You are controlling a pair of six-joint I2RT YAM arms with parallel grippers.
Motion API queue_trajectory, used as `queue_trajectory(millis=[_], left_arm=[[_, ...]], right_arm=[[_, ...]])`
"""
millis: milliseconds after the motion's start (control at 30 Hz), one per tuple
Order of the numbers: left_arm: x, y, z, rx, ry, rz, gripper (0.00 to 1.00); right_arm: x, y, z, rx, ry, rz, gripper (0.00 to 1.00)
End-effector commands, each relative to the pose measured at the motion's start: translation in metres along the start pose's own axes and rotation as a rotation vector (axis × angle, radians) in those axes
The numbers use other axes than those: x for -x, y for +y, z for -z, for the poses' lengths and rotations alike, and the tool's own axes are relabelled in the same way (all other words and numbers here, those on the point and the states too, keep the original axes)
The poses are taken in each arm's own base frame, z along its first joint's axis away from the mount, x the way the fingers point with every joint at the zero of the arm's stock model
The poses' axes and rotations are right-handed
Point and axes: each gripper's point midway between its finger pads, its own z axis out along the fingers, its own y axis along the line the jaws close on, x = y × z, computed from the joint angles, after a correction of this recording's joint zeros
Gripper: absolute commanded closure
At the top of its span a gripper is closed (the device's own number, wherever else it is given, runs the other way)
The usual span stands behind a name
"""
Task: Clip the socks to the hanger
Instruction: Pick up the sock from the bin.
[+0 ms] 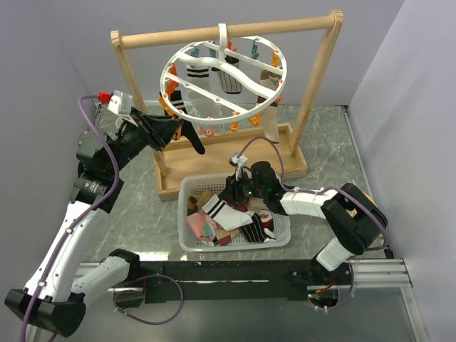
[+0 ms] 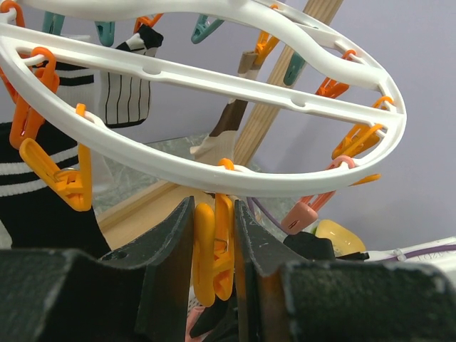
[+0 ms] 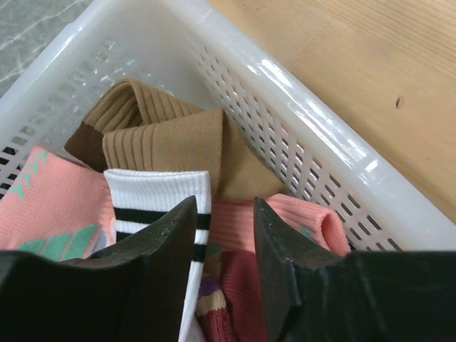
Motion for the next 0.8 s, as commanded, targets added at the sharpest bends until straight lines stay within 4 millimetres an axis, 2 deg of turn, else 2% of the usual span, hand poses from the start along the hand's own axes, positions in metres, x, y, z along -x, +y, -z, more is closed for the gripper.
queue_trajectory(millis=[0, 200, 267, 333, 367, 467, 533, 567, 733, 767], left_arm=[[-0.006, -0.005, 0.007, -0.019, 0.029, 0.019, 0.99], [-0.008, -0.006, 0.009, -0.028, 0.031, 0.016, 0.99], [-0.008, -0.005, 0.009, -0.023, 0.036, 0.008, 0.99], [-0.008, -0.004, 0.01, -0.018, 0.035, 0.001, 0.99], [-0.009, -0.003, 0.01, -0.016, 0.034, -0.002, 0.99], [-0.011, -0.001, 0.01, -0.009, 0.037, 0.001, 0.99], [-0.013, -0.001, 0.01, -0.01, 0.042, 0.004, 0.99], [-0.017, 0.001, 0.01, -0.001, 0.062, 0.015, 0.99], [-0.013, 0.0, 0.009, -0.006, 0.052, 0.006, 0.99], [-0.013, 0.0, 0.009, -0.005, 0.05, 0.004, 0.99]], right_arm=[[0.018, 0.006, -0.007, 0.046, -0.05, 0.001, 0.56], [0.01, 0.01, -0.009, 0.064, -0.033, -0.015, 0.56], [0.012, 0.01, -0.009, 0.066, -0.046, -0.017, 0.61], [0.014, 0.012, -0.01, 0.079, -0.049, -0.021, 0.71], [0.016, 0.013, -0.01, 0.083, -0.055, -0.022, 0.82], [0.029, 0.024, -0.005, 0.098, -0.099, -0.005, 0.99], [0.037, 0.031, 0.001, 0.1, -0.131, 0.01, 1.0], [0.048, 0.039, 0.009, 0.107, -0.165, 0.022, 1.0], [0.074, 0.067, 0.034, 0.111, -0.256, 0.084, 1.0], [0.081, 0.077, 0.043, 0.107, -0.29, 0.105, 1.0]])
